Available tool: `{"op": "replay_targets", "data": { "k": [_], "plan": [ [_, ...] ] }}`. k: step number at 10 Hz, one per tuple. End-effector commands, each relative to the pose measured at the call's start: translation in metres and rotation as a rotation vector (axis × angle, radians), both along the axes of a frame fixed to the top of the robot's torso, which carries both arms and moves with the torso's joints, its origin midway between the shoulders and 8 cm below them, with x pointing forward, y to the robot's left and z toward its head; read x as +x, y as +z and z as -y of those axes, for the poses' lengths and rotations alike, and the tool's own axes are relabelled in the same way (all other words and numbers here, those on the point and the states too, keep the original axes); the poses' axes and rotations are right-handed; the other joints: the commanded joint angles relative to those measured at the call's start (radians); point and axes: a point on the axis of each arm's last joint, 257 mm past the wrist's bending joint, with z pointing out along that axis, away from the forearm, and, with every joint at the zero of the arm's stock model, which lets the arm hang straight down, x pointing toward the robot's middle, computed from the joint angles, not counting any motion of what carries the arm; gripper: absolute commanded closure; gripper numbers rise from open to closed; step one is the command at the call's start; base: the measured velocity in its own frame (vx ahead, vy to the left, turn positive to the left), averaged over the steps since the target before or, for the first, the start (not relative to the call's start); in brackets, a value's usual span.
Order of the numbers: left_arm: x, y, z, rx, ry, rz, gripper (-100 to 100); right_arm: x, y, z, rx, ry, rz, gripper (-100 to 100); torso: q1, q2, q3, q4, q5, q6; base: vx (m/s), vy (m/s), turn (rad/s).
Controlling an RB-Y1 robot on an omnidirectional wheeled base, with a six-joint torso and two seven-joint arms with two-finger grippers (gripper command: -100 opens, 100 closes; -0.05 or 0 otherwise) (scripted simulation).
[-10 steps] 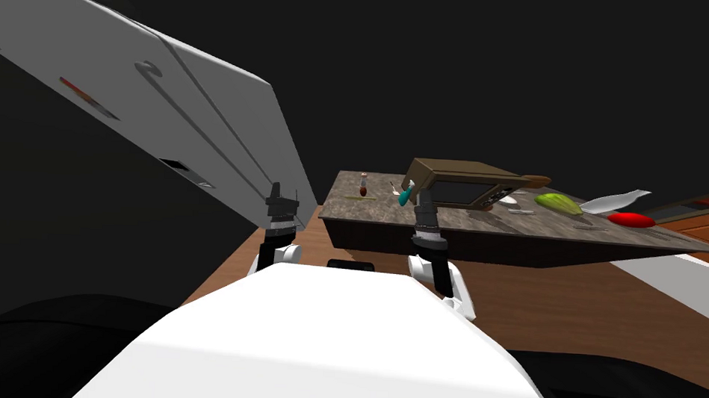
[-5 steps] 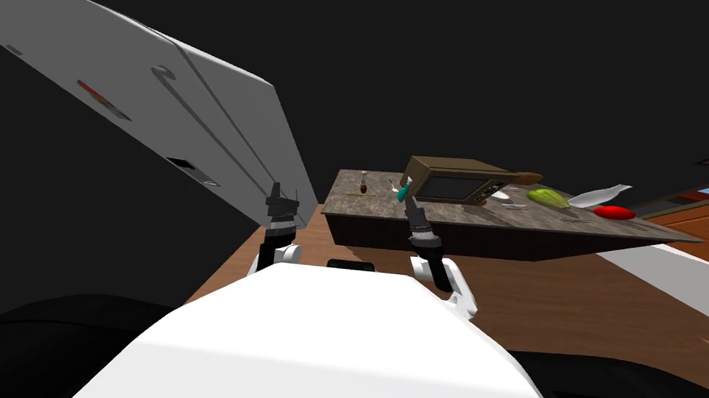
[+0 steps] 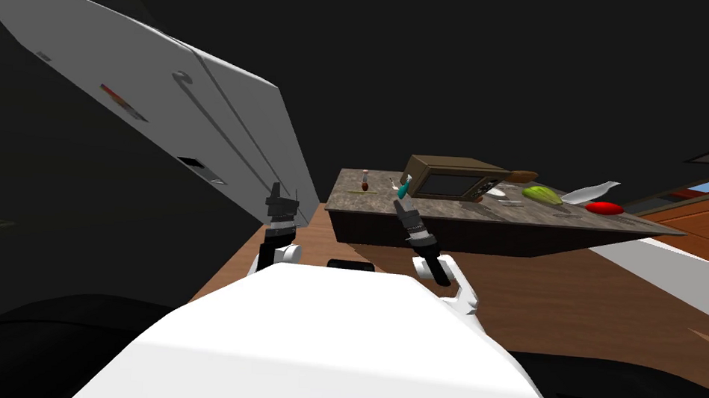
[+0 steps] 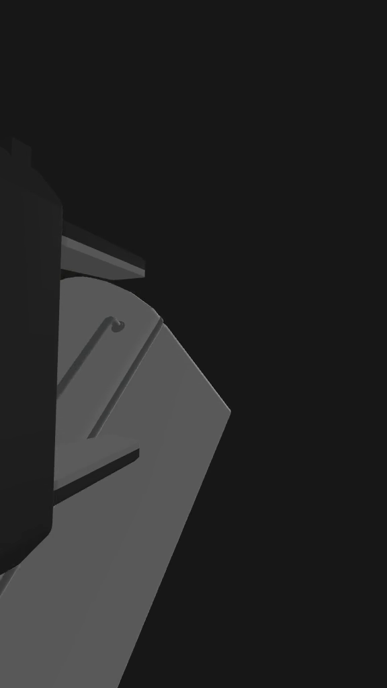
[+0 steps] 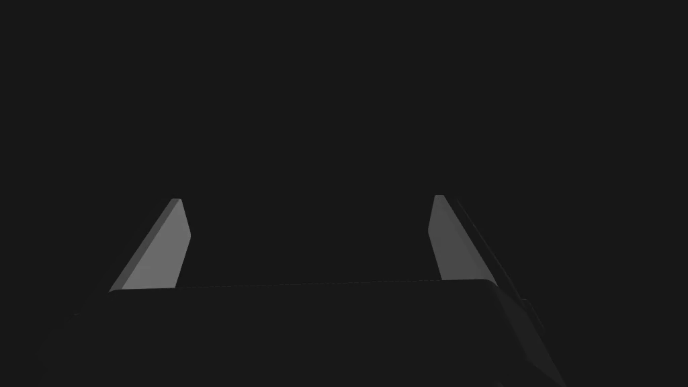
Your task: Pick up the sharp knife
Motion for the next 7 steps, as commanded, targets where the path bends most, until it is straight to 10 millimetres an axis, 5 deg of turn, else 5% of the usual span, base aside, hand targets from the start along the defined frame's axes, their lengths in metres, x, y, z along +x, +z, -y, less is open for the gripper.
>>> {"op": "replay_targets", "data": {
  "k": [1,7],
  "plan": [
    [0.0,0.0,0.0,0.0,0.0,0.0,0,0.008,-0.02,0.002,-0.106,-0.006,-0.023,-100,0.0,0.0,0.0,0.0,0.0,0.0,-0.08,0.039,0.005],
    [0.0,0.0,0.0,0.0,0.0,0.0,0,0.021,-0.084,0.019,-0.415,-0.009,-0.094,-100,0.001,-0.003,-0.002,-0.001,0.0,0.0,-0.055,0.053,0.014]
  ]
}}
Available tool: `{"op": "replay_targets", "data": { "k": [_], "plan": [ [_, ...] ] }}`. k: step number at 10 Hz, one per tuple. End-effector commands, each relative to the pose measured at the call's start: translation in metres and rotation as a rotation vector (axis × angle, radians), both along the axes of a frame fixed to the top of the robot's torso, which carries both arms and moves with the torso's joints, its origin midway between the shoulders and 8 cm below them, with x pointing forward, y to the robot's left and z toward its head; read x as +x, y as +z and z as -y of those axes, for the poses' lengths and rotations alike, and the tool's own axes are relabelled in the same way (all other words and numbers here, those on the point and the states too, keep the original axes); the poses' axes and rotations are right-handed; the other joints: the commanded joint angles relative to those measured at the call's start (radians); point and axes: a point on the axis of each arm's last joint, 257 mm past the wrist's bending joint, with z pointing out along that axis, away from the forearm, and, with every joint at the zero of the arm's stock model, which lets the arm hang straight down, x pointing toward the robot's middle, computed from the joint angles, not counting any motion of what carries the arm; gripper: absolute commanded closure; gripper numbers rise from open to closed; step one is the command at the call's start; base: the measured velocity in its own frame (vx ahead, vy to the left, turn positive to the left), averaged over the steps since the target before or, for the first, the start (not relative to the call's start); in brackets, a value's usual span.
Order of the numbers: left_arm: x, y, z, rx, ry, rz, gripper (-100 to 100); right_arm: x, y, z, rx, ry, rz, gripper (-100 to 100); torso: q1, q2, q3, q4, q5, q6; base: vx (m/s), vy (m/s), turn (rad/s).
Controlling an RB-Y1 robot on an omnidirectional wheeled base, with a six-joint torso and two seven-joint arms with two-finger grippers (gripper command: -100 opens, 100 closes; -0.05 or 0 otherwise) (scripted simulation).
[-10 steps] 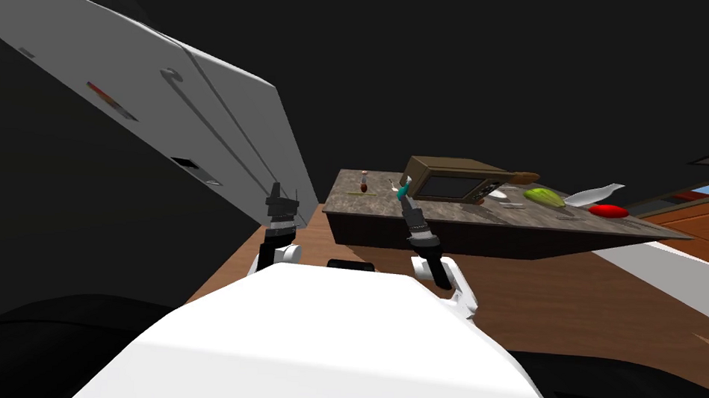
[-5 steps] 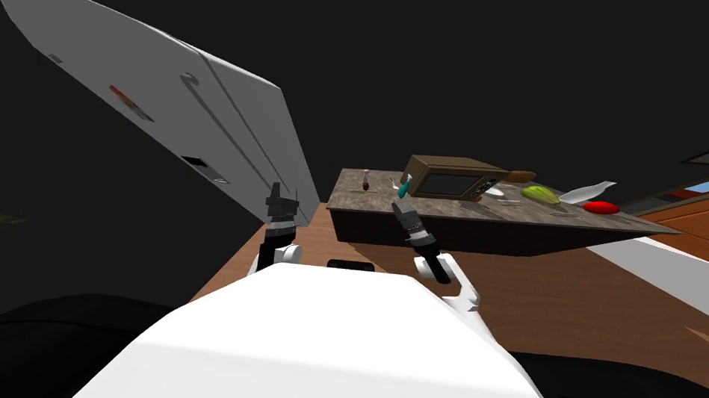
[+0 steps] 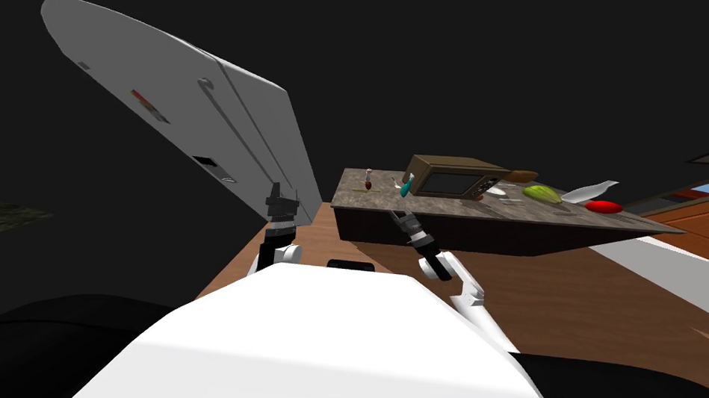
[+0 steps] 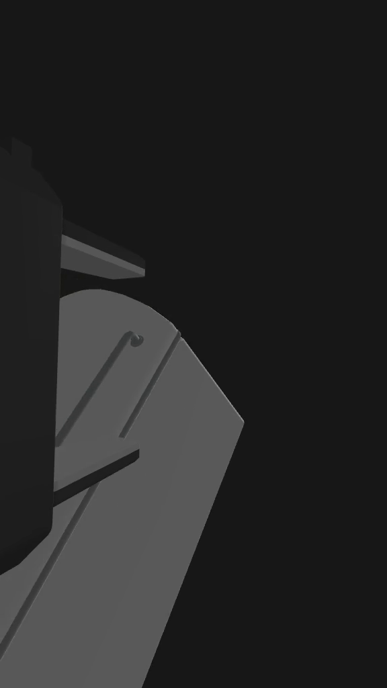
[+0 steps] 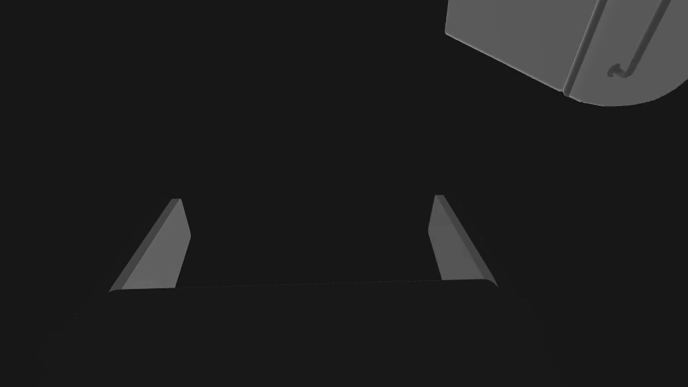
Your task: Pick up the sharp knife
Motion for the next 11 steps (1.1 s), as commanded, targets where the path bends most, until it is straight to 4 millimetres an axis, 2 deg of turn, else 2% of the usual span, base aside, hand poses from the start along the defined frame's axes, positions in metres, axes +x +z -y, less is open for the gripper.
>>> {"op": "replay_targets", "data": {
  "k": [1,4,5,6,7,8,11],
  "plan": [
    [0.0,0.0,0.0,0.0,0.0,0.0,0,0.002,-0.011,0.008,-0.064,-0.001,-0.017,-100,0.0,0.0,0.0,0.0,0.0,0.0,-0.039,0.055,0.016],
    [0.0,0.0,0.0,0.0,0.0,0.0,0,0.006,-0.051,0.029,-0.261,0.003,-0.058,-100,0.0,-0.002,-0.001,0.0,0.0,0.0,-0.026,0.079,0.039],
    [0.0,0.0,0.0,0.0,0.0,0.0,0,0.006,-0.056,0.034,-0.274,-0.001,-0.071,-100,0.001,-0.001,-0.001,0.0,0.0,0.0,-0.021,0.078,0.024],
    [0.0,0.0,0.0,0.0,0.0,0.0,0,0.006,-0.075,0.047,-0.364,0.001,-0.092,-100,0.0,-0.002,-0.001,0.0,0.0,0.0,-0.012,0.084,0.059],
    [0.0,0.0,0.0,0.0,0.0,0.0,0,0.006,-0.078,0.051,-0.378,0.0,-0.1,-100,0.001,-0.002,-0.001,0.0,0.0,0.0,-0.002,0.073,0.039],
    [0.0,0.0,0.0,0.0,0.0,0.0,0,0.004,-0.094,0.064,-0.469,0.008,-0.117,-100,0.0,-0.002,-0.001,0.0,0.0,0.0,0.016,0.096,0.089],
    [0.0,0.0,0.0,0.0,0.0,0.0,0,0.0,-0.119,0.093,-0.581,0.007,-0.164,-100,0.001,-0.005,-0.003,-0.001,0.0,0.0,0.03,0.086,0.057]
  ]
}}
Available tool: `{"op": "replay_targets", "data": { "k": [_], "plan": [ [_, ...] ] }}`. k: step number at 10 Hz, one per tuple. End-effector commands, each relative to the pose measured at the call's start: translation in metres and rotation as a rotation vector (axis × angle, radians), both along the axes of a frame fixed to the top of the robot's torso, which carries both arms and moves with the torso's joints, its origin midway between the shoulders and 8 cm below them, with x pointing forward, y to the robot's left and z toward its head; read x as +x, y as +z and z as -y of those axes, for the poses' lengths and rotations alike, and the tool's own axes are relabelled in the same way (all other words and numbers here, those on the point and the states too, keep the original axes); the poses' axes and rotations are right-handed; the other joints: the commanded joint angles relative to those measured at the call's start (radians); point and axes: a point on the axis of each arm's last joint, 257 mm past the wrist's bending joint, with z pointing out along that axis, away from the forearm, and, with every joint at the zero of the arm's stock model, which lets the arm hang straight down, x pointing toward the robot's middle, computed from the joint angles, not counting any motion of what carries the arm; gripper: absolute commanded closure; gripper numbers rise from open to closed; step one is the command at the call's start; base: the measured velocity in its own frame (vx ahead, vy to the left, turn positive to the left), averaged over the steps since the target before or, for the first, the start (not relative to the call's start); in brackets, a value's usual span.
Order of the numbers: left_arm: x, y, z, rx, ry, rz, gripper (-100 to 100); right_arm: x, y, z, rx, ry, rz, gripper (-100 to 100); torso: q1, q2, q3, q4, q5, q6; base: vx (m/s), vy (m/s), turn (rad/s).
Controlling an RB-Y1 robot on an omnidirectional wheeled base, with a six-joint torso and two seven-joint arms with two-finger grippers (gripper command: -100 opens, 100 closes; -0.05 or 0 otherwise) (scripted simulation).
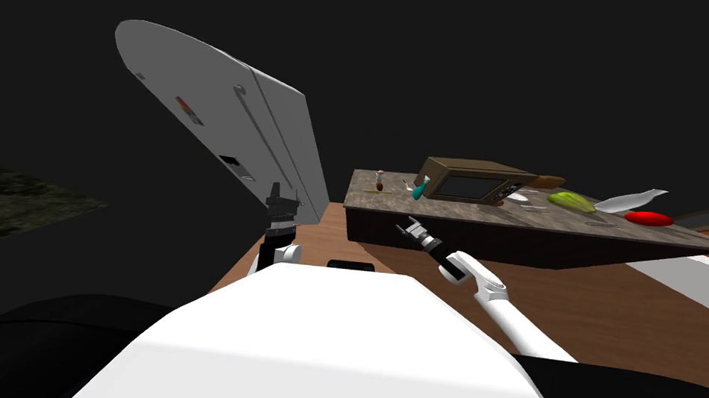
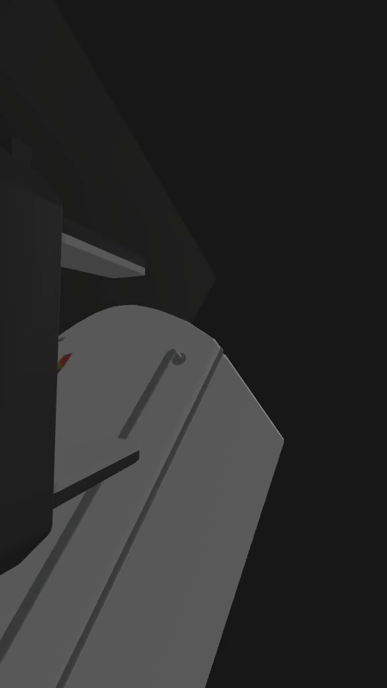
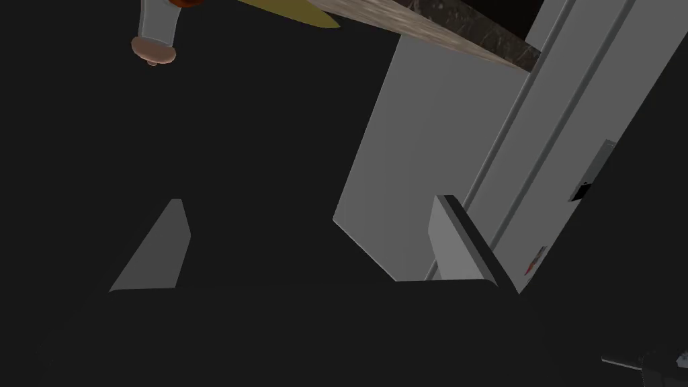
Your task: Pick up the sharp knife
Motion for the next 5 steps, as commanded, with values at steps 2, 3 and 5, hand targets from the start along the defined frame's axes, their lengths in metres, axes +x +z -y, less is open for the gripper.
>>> {"op": "replay_targets", "data": {
  "k": [2,3,5],
  "plan": [
    [0.0,0.0,0.0,0.0,0.0,0.0,0,-0.007,-0.021,0.028,-0.119,-0.001,-0.046,-100,0.002,-0.001,0.0,0.0,0.0,0.0,0.039,0.108,0.072],
    [0.0,0.0,0.0,0.0,0.0,0.0,0,-0.014,-0.036,0.047,-0.2,0.007,-0.075,-100,0.001,0.0,0.0,0.0,0.0,0.0,0.064,0.111,0.102],
    [0.0,0.0,0.0,0.0,0.0,0.0,0,-0.022,-0.051,0.075,-0.293,0.011,-0.113,-100,0.001,-0.001,-0.001,0.0,0.0,0.0,0.055,0.107,0.076]
  ]
}}
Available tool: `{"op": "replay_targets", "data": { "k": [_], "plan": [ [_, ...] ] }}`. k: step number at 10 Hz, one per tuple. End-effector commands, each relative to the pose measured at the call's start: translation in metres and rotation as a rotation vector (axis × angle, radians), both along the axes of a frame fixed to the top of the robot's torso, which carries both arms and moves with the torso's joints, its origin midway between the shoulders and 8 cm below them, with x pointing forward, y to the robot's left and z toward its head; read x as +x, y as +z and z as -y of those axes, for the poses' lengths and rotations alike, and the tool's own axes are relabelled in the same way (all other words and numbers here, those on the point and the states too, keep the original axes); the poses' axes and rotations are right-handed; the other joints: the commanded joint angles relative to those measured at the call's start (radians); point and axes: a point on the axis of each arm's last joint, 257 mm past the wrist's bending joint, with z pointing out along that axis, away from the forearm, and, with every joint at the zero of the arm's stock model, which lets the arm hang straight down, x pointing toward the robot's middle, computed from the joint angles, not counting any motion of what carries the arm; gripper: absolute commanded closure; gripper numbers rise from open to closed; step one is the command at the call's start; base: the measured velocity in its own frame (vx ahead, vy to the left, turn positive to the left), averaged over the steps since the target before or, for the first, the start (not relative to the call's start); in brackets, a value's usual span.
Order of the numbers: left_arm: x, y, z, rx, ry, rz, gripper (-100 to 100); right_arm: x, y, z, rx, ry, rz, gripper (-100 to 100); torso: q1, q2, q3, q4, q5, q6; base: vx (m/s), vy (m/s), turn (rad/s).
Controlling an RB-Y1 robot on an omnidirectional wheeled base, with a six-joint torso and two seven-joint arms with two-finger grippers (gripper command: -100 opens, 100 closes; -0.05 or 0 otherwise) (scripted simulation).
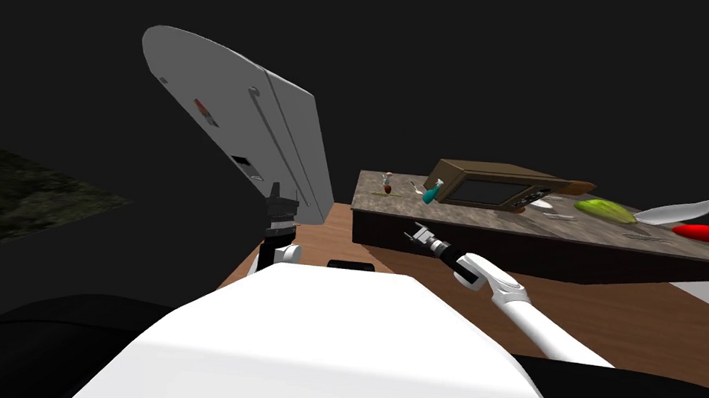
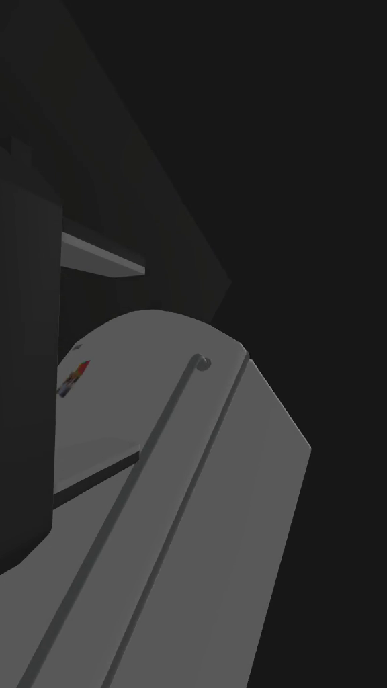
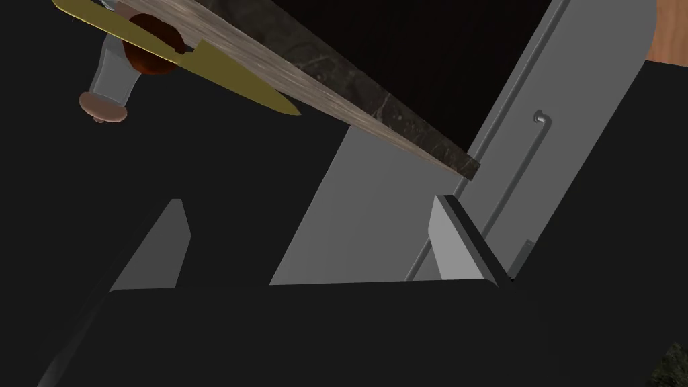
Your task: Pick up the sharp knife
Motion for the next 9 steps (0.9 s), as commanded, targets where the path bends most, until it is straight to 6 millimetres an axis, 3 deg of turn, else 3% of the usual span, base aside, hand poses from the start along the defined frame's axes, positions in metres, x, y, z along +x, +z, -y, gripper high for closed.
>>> {"op": "replay_targets", "data": {
  "k": [1,3,5,7,8,9],
  "plan": [
    [0.0,0.0,0.0,0.0,0.0,0.0,0,-0.007,-0.01,0.02,-0.055,-0.004,-0.024,-100,0.0,0.0,0.0,0.0,0.0,0.0,0.052,0.095,0.057],
    [0.0,0.0,0.0,0.0,0.0,0.0,0,-0.017,-0.022,0.049,-0.141,-0.005,-0.064,-100,0.0,-0.001,0.0,0.0,0.0,0.0,0.071,0.102,0.086],
    [0.0,0.0,0.0,0.0,0.0,0.0,0,-0.038,-0.04,0.101,-0.283,-0.007,-0.136,-100,0.0,-0.002,-0.001,0.0,0.0,0.0,0.116,0.142,0.158],
    [0.0,0.0,0.0,0.0,0.0,0.0,0,-0.04,-0.039,0.111,-0.302,-0.015,-0.146,-100,0.002,-0.004,-0.002,-0.001,0.001,0.0,0.084,0.1,0.006],
    [0.0,0.0,0.0,0.0,0.0,0.0,0,-0.05,-0.042,0.137,-0.371,-0.012,-0.178,-100,-0.002,0.0,0.0,0.0,0.0,0.001,0.066,0.089,0.102],
    [0.0,0.0,0.0,0.0,0.0,0.0,0,-0.053,-0.044,0.143,-0.377,-0.024,-0.186,-100,-0.001,0.0,0.0,0.0,0.0,0.0,0.063,0.087,0.082]
  ]
}}
